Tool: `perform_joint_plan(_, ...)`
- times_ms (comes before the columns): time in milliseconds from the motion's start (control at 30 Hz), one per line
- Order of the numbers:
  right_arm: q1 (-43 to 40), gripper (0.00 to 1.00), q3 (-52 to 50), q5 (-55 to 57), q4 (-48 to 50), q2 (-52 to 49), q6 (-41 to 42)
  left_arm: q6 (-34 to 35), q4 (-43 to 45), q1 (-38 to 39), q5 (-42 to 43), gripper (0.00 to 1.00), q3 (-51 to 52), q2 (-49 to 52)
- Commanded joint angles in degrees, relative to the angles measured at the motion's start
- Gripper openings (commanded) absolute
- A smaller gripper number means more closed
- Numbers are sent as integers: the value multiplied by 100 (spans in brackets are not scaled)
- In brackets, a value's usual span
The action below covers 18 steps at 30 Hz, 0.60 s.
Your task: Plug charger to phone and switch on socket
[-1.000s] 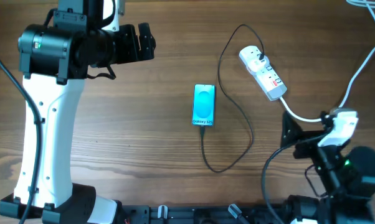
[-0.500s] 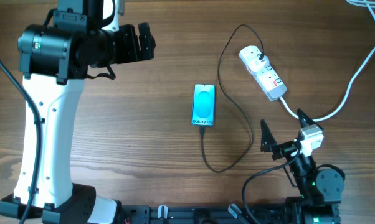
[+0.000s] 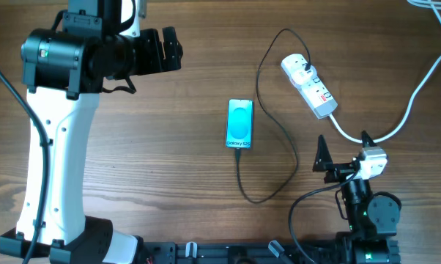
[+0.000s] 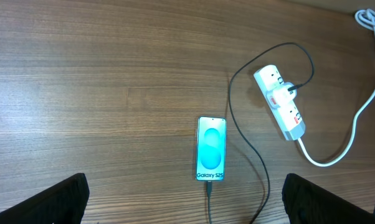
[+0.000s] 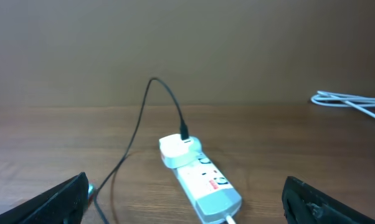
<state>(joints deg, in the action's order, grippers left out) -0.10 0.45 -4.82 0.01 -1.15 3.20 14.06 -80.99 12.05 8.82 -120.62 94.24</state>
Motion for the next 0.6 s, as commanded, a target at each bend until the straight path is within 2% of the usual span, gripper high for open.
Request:
perform_joint_plan(0,-138,100,-15,136,-4,94,-46,-31,13,-13,-15,100,-26,22)
perform_joint_plan(567,-138,100,-15,136,4,94,-310,-31,13,-13,-17,100,-26,22)
